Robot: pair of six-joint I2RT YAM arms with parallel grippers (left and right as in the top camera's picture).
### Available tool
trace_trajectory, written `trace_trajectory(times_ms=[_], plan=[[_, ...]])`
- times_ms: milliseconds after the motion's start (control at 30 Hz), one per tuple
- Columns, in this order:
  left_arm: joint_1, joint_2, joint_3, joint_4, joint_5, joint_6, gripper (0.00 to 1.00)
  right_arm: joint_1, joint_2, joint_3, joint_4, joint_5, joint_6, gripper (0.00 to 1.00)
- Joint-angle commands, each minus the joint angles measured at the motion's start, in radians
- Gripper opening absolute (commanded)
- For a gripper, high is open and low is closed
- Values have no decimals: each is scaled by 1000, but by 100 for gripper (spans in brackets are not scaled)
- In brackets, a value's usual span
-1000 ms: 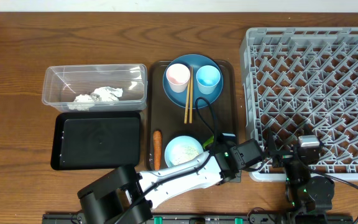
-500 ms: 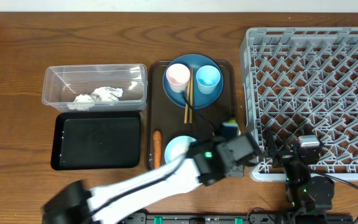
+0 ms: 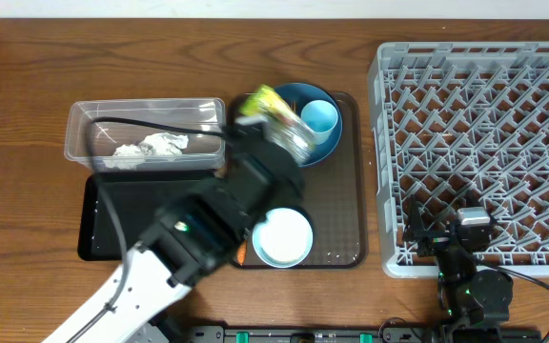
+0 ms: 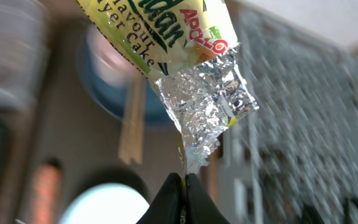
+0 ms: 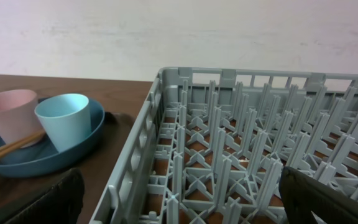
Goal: Sort waste into correct bins and load items into the dishwasher rack
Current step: 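Lift the wrapper and drop it into the clear plastic bin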
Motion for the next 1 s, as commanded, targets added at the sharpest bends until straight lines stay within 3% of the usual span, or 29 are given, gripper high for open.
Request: trace_trajectory(times_ms=[0,200,367,800,867,933,967], plan=[[113,4,19,-10,-76,61,6,9,-2,-1,-4,3,-8,99],[339,75,19,-10,-75,62,6,9,-2,-1,-4,3,-8,99],[466,198,19,-4,-71,151,6,9,-2,-1,-4,3,-8,99],[539,472,19,47,-67,270,8,9,-2,-1,-4,3,-8,99],[539,473,19,50,-68,270,20,9,-2,-1,-4,3,-8,99],[541,472,19,62,-68,271,45,9,-2,-1,-4,3,-8,99],[541,472,19,65,-68,271,53,9,-2,-1,-4,3,-8,99]])
